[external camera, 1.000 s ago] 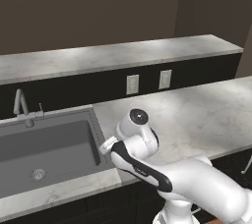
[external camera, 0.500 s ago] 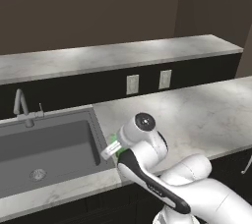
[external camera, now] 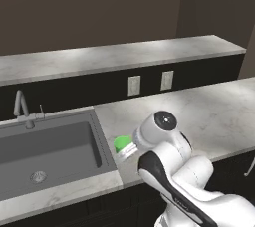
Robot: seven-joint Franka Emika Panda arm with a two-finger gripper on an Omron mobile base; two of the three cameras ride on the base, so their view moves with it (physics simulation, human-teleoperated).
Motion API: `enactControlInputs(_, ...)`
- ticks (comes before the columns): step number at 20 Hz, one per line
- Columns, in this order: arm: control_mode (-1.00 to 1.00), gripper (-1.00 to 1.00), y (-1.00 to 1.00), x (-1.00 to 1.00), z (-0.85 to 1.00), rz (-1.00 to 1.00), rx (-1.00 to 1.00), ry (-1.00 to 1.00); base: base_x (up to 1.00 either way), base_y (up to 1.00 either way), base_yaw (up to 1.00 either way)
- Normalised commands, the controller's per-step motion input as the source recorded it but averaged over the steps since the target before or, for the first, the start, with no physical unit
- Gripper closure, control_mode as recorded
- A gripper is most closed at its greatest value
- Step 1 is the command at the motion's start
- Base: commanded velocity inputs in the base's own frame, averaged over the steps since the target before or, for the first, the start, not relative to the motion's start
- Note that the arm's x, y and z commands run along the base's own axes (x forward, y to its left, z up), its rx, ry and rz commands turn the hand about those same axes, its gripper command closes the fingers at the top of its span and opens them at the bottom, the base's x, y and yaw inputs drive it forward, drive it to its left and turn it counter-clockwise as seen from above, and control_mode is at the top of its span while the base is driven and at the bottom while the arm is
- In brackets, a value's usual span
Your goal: Pick the cup and bowl from the counter and place them on the counter next to the sink.
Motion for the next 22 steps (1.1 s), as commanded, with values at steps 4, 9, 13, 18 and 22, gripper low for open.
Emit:
enactControlInputs(4,-1.00,-1.00,-0.35,-0.29,0.26,-0.12,0.00,0.08,0.00,0.00,0.00)
enactControlInputs(9,-1.00,-1.00,-0.50,-0.39,0.13,-0.12,0.01,0.12,0.00,0.00,0.00)
enactControlInputs(13,-1.00,-1.00,-0.76,-0.82,0.00,-0.11,0.08,0.03,0.00,0.00,0.00)
enactControlInputs(18,-1.00,-1.00,-0.67,-1.00,0.00,-0.11,0.08,0.00,0.00,0.00,0.00)
enactControlInputs(22,-1.00,-1.00,-0.57,-1.00,0.00,-0.10,0.08,0.00,0.00,0.00,0.00)
